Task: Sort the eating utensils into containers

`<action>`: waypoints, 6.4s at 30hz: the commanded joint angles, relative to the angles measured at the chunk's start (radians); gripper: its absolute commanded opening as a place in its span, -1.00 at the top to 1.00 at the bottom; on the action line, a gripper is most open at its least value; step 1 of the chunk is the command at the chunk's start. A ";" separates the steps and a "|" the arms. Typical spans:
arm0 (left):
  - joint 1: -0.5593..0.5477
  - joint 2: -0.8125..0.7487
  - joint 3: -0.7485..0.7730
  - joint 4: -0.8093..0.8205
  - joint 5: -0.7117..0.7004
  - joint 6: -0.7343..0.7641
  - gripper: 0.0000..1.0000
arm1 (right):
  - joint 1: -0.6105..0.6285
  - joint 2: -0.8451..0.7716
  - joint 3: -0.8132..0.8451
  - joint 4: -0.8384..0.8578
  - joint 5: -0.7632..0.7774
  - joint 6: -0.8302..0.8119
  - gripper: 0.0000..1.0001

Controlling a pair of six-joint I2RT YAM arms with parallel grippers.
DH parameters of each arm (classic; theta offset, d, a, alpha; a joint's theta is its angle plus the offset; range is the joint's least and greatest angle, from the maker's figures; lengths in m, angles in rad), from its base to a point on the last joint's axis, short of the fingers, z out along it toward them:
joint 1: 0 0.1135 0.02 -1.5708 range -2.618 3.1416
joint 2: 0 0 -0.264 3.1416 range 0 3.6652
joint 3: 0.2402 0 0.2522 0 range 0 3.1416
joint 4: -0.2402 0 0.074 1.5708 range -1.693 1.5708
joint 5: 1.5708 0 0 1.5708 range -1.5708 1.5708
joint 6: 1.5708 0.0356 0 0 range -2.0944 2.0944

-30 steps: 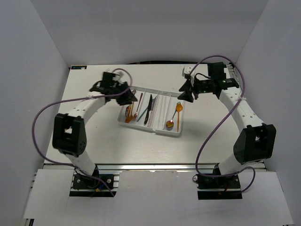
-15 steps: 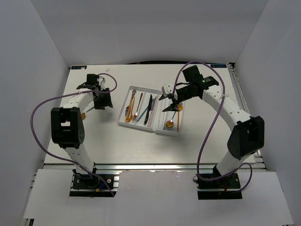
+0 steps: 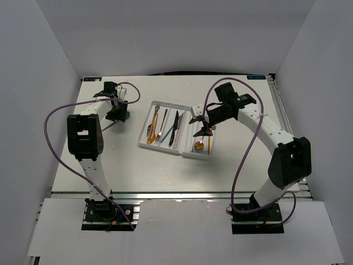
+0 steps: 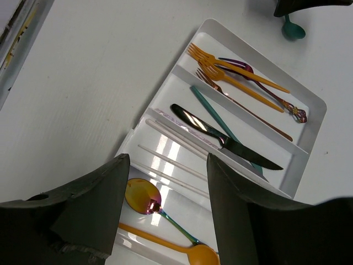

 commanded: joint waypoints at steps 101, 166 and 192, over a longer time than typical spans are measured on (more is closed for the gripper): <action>-0.283 -0.710 -0.610 0.809 0.662 -1.000 0.94 | 0.111 0.335 0.184 1.110 0.032 2.068 0.35; 0.469 -0.563 -0.496 -0.100 0.048 -1.035 -0.16 | -0.211 0.047 -0.275 0.895 0.251 1.489 -0.27; 0.578 -0.087 -0.220 -0.142 0.071 -1.342 0.02 | -0.287 -0.007 -0.276 0.832 -0.014 1.144 -0.79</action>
